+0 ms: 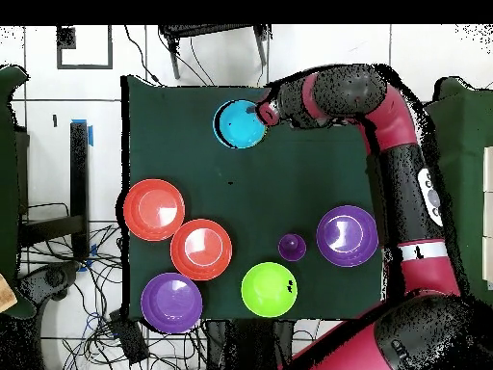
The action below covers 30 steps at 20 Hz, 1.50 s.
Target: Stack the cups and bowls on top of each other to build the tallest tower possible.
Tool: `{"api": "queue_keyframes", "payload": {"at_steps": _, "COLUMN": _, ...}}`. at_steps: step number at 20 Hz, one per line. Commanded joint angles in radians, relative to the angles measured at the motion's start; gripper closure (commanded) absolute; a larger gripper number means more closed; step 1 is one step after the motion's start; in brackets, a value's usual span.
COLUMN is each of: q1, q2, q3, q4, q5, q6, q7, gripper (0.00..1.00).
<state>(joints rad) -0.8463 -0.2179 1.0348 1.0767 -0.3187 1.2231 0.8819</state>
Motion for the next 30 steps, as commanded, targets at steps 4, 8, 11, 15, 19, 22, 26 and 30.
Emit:
{"api": "queue_keyframes", "payload": {"at_steps": 4, "q1": 0.057, "q2": 0.044, "q3": -0.096, "q4": -0.065, "q5": 0.008, "q6": 0.019, "q7": 0.021, "gripper": 1.0}}
{"api": "queue_keyframes", "payload": {"at_steps": 8, "q1": 0.066, "q2": 0.054, "q3": -0.097, "q4": -0.1, "q5": 0.006, "q6": 0.043, "q7": 0.006, "gripper": 1.0}}
{"api": "queue_keyframes", "payload": {"at_steps": 11, "q1": 0.068, "q2": 0.059, "q3": -0.096, "q4": -0.11, "q5": 0.006, "q6": 0.047, "q7": -0.001, "gripper": 1.0}}
{"api": "queue_keyframes", "payload": {"at_steps": 15, "q1": 0.071, "q2": 0.064, "q3": -0.095, "q4": -0.125, "q5": 0.005, "q6": 0.049, "q7": -0.014, "gripper": 1.0}}
{"api": "queue_keyframes", "payload": {"at_steps": 19, "q1": 0.072, "q2": 0.066, "q3": -0.096, "q4": -0.137, "q5": 0.002, "q6": 0.055, "q7": -0.026, "gripper": 1.0}}
{"api": "queue_keyframes", "payload": {"at_steps": 22, "q1": 0.071, "q2": 0.068, "q3": -0.096, "q4": -0.141, "q5": 0.003, "q6": 0.059, "q7": -0.032, "gripper": 1.0}}
{"api": "queue_keyframes", "payload": {"at_steps": 26, "q1": 0.076, "q2": 0.075, "q3": -0.097, "q4": -0.165, "q5": 0.0, "q6": 0.076, "q7": -0.047, "gripper": 1.0}}
{"api": "queue_keyframes", "payload": {"at_steps": 30, "q1": 0.064, "q2": 0.07, "q3": -0.104, "q4": -0.156, "q5": -0.006, "q6": 0.095, "q7": -0.062, "gripper": 1.0}}
